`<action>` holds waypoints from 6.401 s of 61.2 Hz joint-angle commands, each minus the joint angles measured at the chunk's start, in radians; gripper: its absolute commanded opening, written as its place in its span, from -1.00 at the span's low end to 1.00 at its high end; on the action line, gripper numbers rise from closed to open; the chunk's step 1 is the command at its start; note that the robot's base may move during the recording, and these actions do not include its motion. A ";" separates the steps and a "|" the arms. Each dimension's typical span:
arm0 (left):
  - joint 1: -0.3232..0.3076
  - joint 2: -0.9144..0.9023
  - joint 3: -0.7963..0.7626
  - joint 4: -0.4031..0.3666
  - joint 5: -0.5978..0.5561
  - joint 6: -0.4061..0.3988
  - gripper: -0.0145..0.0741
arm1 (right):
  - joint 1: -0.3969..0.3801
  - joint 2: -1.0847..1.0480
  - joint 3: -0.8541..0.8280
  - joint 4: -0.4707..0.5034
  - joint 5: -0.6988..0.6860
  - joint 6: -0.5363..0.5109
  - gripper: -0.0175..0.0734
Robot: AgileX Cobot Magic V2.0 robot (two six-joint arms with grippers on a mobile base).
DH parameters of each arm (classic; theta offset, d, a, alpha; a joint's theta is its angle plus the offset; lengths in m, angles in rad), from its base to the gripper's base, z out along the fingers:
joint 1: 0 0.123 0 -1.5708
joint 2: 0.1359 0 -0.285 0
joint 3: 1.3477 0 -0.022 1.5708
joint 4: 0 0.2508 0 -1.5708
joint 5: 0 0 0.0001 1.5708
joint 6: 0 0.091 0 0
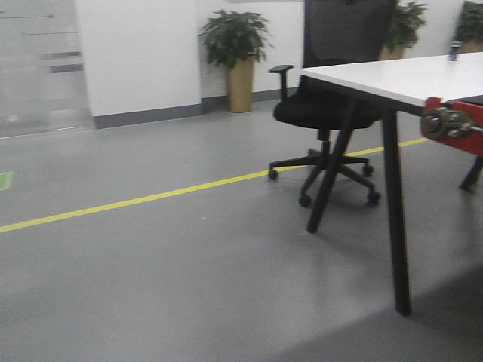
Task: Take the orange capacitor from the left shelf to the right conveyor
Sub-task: 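Drive across the floor toward the red-framed conveyor, cylinder held, then align the base with the conveyor beside the silver tray, then lower the held cylinder with the right gripper onto the silver tray, then open the right gripper and lift it away from the cylinder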
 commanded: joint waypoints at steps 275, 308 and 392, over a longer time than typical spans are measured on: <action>0.005 -0.011 -0.005 -0.002 -0.086 -0.001 -0.96 | 0.130 1.380 0.049 -0.058 -1.445 -0.003 -0.50; 0.005 -0.011 -0.005 -0.002 -0.086 -0.001 -0.96 | 0.115 1.698 0.029 -0.085 -1.727 -0.003 -0.50; 0.005 -0.011 -0.005 -0.002 -0.086 -0.001 -0.96 | 0.123 0.980 -0.070 -0.090 -0.844 0.126 0.27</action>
